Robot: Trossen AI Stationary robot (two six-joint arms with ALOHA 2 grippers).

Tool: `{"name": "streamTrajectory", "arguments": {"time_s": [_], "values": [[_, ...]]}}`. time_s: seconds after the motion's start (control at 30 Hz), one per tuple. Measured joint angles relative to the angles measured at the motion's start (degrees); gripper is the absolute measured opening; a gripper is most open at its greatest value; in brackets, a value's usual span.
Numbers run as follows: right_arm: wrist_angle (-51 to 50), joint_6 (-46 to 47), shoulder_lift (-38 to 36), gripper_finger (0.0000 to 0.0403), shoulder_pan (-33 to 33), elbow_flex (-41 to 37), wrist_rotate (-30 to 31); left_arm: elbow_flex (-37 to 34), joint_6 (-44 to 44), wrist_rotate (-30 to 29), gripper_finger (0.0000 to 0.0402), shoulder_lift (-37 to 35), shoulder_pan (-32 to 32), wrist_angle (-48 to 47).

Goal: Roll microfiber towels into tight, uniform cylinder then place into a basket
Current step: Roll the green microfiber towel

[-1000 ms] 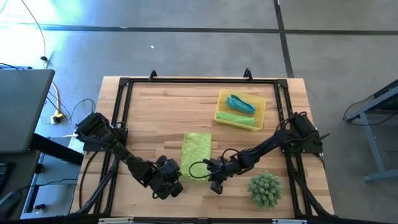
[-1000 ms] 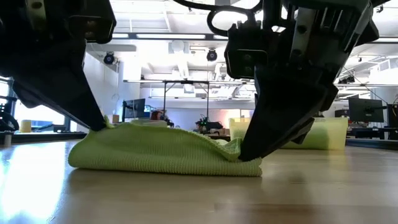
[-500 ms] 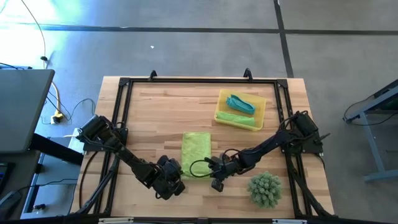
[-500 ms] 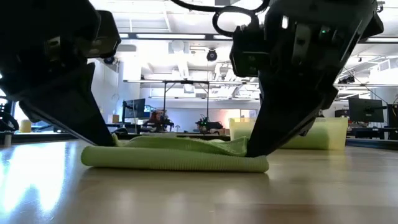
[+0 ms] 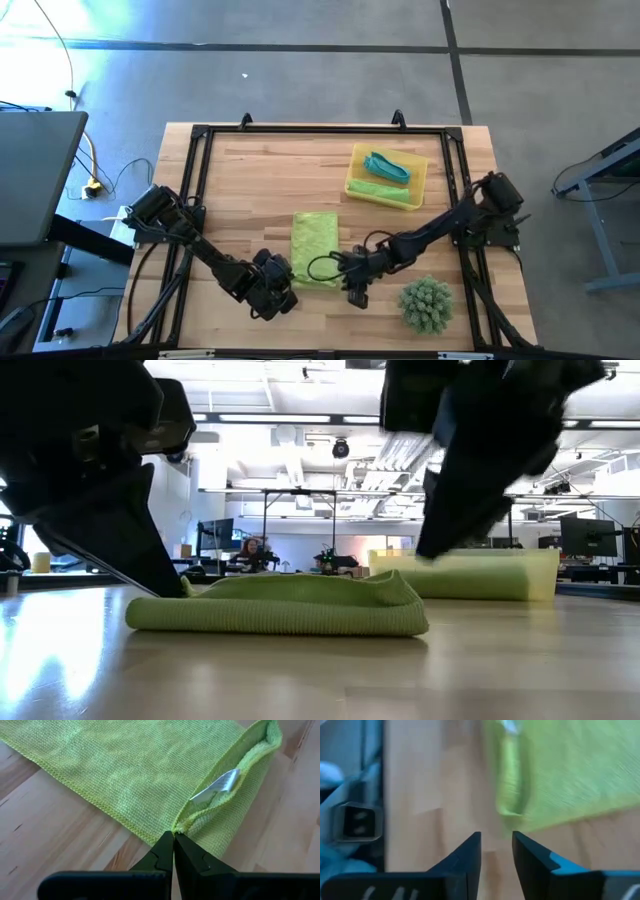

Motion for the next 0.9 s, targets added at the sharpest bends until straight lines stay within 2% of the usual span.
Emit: {"name": "streamTrajectory", "arguments": {"time_s": [0.1, 0.27, 0.33, 0.47, 0.73, 0.9], "values": [[3.9, -7.0, -0.7, 0.0102, 2.3, 0.0, 2.6, 0.0, 0.0, 0.0, 0.0000, 0.0, 0.2, -0.2], [11.7, -14.0, 2.2, 0.0103, 5.6, 0.0, 12.9, 0.0, 0.0, 0.3, 0.0000, 0.0, 0.5, -0.2], [14.4, -15.5, 3.7, 0.0103, 5.8, 0.0, 13.4, 0.0, 0.0, 0.7, 0.0000, 0.0, 0.5, -0.2], [17.3, -14.6, 5.9, 0.0103, 4.8, 0.0, 10.3, 0.0, 0.0, 0.7, 0.0000, 0.0, 0.5, -0.2], [12.0, -13.1, 8.0, 0.0103, 2.0, 0.0, 14.2, 0.0, 0.0, 0.8, 0.0000, 0.0, 0.5, -0.6], [10.1, -13.7, 7.6, 0.0103, 1.5, 0.0, 14.6, 0.0, 0.0, 1.1, 0.0000, 0.0, 0.4, -0.6]]}}
